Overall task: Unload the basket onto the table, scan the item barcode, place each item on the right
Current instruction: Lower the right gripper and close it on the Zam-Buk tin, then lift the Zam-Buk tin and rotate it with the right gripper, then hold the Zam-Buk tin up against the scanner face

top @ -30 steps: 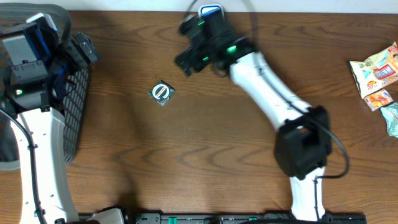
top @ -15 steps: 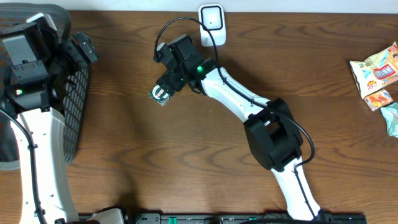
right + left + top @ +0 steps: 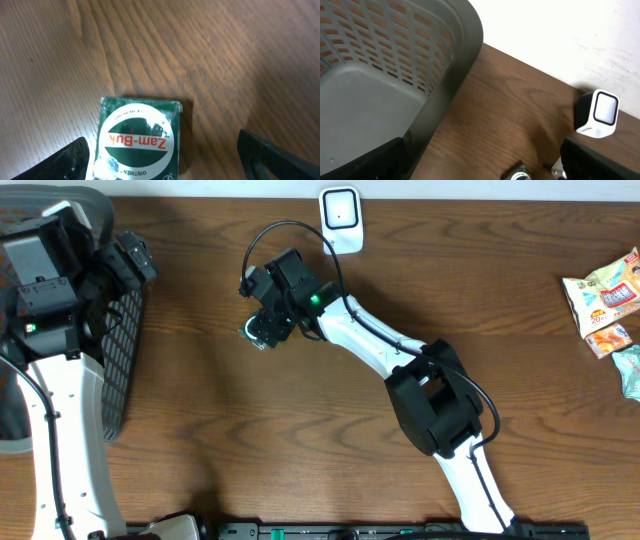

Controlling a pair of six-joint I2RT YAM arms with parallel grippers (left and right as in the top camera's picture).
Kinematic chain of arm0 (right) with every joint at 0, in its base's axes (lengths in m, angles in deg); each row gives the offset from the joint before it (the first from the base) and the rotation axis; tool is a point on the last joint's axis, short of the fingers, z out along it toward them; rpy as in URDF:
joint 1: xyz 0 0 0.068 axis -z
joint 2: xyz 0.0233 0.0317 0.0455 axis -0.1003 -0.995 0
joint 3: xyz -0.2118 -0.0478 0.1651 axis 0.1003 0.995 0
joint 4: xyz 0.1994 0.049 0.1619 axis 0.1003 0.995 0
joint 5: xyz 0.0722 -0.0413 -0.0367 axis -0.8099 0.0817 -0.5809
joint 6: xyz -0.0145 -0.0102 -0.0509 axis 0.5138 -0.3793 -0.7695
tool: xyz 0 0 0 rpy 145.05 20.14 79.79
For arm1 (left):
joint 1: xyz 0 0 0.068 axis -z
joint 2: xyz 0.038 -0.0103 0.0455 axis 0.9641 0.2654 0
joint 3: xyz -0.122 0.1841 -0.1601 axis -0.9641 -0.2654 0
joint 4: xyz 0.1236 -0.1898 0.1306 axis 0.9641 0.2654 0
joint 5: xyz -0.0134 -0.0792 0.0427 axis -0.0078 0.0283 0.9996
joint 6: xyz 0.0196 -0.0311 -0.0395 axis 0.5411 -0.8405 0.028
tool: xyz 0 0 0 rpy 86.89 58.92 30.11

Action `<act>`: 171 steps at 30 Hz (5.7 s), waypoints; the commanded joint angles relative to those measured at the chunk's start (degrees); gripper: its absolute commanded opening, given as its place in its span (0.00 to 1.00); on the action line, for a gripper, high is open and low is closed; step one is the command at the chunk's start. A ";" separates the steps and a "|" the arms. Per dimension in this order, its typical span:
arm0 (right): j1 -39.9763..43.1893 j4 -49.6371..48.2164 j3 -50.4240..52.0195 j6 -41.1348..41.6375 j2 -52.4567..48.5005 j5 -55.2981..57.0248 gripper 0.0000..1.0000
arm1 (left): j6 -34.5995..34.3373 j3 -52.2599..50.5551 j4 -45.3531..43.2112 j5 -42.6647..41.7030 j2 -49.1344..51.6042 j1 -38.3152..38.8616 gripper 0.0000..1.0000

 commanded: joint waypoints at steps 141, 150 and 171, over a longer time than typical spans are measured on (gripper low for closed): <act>10.95 32.35 18.51 30.67 12.07 14.95 0.61 | -0.13 0.26 0.92 3.08 0.96 -0.76 0.98; 15.76 35.30 11.37 30.67 12.07 -13.18 0.50 | -0.13 0.26 0.90 3.08 0.96 -0.79 0.98; 28.50 27.36 10.10 69.51 12.07 -65.44 0.47 | -0.13 0.26 0.92 3.08 0.96 -0.79 0.98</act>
